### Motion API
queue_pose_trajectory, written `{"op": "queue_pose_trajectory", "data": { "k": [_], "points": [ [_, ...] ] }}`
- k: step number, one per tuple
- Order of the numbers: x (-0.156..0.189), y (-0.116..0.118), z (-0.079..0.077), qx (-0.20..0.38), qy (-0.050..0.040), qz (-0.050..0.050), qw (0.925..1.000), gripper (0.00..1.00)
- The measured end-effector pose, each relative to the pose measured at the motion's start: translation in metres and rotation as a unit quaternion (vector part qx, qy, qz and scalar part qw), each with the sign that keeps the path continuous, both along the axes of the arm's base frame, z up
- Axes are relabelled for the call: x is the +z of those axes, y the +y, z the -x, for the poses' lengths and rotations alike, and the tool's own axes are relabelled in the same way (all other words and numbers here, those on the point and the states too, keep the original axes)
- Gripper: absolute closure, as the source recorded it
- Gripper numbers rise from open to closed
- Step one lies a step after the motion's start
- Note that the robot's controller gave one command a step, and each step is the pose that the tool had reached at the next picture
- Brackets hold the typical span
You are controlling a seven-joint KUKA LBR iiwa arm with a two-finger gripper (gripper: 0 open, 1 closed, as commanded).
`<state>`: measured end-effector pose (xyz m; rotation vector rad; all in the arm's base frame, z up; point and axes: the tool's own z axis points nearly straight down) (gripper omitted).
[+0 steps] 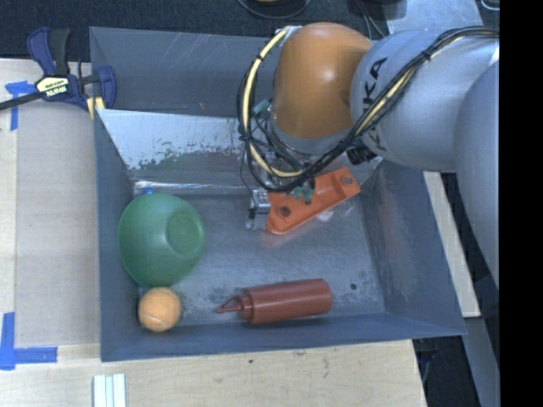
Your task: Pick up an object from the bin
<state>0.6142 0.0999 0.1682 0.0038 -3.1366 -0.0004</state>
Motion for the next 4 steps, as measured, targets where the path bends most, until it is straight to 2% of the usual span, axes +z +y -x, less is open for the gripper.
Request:
{"op": "queue_pose_trajectory", "data": {
  "k": [1, 2, 3, 4],
  "points": [
    [0.005, -0.001, -0.002, -0.001, -0.0044, 0.0, 1.0, 0.0],
    [0.002, -0.052, 0.02, 0.027, -0.0008, 0.001, 0.9996, 0.0],
    [0.003, -0.078, 0.011, 0.073, -0.0074, 0.0, 0.9973, 0.0],
    [-0.024, -0.104, -0.001, 0.096, -0.0035, 0.001, 0.9954, 0.0]
  ]
}}
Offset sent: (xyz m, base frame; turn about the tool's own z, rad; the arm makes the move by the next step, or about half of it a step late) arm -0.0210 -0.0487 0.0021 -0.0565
